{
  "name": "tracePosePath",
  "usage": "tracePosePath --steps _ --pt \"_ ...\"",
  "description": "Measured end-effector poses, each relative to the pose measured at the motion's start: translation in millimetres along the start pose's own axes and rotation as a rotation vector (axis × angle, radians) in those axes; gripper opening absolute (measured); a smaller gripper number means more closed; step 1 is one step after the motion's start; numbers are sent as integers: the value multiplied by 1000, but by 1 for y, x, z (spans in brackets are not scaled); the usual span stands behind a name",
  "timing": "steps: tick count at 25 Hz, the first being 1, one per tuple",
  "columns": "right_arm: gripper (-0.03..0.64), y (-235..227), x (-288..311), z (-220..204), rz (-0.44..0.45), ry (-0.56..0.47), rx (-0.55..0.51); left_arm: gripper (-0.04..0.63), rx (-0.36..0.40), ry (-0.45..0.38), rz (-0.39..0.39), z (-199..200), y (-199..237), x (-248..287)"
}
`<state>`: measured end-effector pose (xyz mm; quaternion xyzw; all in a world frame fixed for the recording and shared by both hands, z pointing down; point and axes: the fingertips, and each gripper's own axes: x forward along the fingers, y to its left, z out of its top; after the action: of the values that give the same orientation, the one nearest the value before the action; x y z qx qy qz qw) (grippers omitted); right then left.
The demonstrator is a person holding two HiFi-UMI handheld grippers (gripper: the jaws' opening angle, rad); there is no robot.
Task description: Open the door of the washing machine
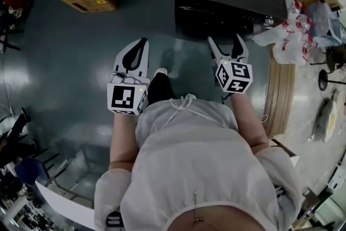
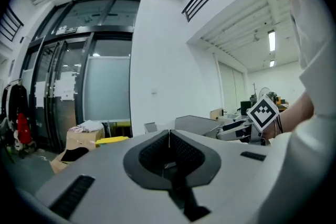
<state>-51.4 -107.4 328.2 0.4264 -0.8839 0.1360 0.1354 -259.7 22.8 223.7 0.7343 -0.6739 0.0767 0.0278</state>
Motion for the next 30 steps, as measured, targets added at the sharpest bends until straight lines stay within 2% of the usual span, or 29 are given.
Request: tracePosePath --steps 4,8,12,15,17,19,23,27,30 --pt "397 -3 44 -10 -103 45 -2 23 38 26 -127 -17 32 56" --pt "397 -5 84 -45 -198 134 41 23 71 40 -259 -45 53 107" --pt "397 -6 126 -94 -258 232 136 23 39 164 -358 -90 64 146" --pt "395 -7 154 -138 -304 316 242 23 18 170 -417 -118 67 172" --pt "390 -9 166 -169 -343 370 325 23 -10 209 -458 -137 66 183" --pt "372 -12 179 -196 -377 405 375 23 -30 238 -491 -153 67 193" --pt "357 -24 215 -236 -437 461 363 23 -34 248 -531 -181 73 221" --pt "353 -37 244 -265 -489 489 382 23 -37 260 -553 -213 77 242" --pt "342 -42 254 -287 -524 503 435 23 -39 278 -560 -237 76 247"
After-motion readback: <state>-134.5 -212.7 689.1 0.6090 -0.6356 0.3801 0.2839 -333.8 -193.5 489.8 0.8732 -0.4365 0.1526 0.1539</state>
